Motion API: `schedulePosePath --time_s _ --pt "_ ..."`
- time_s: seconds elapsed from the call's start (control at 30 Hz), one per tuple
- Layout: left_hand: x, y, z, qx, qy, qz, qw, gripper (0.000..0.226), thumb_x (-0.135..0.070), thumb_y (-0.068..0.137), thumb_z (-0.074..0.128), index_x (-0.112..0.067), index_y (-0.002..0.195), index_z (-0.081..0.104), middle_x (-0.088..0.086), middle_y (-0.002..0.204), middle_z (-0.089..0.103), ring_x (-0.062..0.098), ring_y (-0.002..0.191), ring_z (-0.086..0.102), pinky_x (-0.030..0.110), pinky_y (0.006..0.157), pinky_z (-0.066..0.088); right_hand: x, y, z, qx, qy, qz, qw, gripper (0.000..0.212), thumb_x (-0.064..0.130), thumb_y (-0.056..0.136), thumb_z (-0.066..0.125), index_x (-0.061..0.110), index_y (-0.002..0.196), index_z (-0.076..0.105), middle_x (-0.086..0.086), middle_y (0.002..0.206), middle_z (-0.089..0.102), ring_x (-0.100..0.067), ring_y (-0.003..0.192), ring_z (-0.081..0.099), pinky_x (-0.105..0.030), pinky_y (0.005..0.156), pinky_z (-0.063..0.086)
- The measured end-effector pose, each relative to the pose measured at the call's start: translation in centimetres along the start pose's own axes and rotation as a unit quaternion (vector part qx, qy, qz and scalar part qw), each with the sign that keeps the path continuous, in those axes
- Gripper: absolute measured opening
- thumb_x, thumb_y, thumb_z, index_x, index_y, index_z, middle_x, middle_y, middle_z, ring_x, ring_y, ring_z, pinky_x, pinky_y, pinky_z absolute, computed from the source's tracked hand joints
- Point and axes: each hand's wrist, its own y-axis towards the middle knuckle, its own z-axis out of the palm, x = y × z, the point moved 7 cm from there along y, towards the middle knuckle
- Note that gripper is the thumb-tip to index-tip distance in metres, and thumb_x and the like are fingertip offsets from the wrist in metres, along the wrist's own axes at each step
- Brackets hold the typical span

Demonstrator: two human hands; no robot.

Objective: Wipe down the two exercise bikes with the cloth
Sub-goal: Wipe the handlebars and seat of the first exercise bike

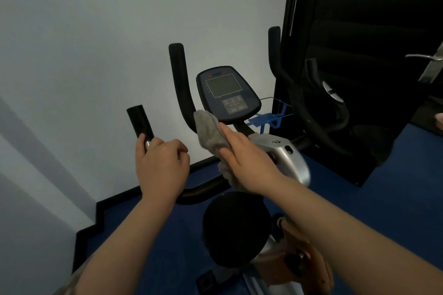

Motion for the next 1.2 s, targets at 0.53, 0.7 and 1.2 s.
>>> schedulePosePath --time_s 0.53,0.7,1.2 --pt "-0.1 -0.1 0.0 -0.017 0.004 0.003 1.000 0.013 -0.014 0.083 0.065 -0.020 0.076 0.075 -0.006 0.062 0.056 0.018 0.079 0.059 0.039 0.117 0.015 -0.3 2.4 0.2 0.025 -0.017 0.043 0.999 0.054 0.046 0.101 0.037 0.033 0.149 0.017 -0.004 0.135 0.050 -0.024 0.112 0.057 -0.040 0.088 0.048" --pt "0.1 -0.1 -0.1 -0.021 -0.024 0.002 0.999 0.013 -0.014 0.084 0.064 -0.020 0.081 0.074 -0.004 0.068 0.063 0.017 0.081 0.060 0.041 0.118 0.018 1.8 5.7 0.4 0.037 -0.032 0.027 0.998 0.043 0.046 0.102 0.036 0.022 0.138 0.034 -0.004 0.117 0.061 -0.019 0.097 0.059 -0.040 0.081 0.048" --pt "5.2 8.4 -0.4 -0.082 -0.161 -0.106 0.978 0.018 -0.006 0.098 0.042 -0.010 0.103 0.059 0.000 0.105 0.046 0.018 0.067 0.051 0.027 0.054 0.034 0.2 6.8 -1.0 -0.061 0.257 0.122 0.957 0.027 0.040 0.103 0.039 0.026 0.116 0.058 0.005 0.103 0.063 -0.013 0.100 0.060 -0.033 0.086 0.049"
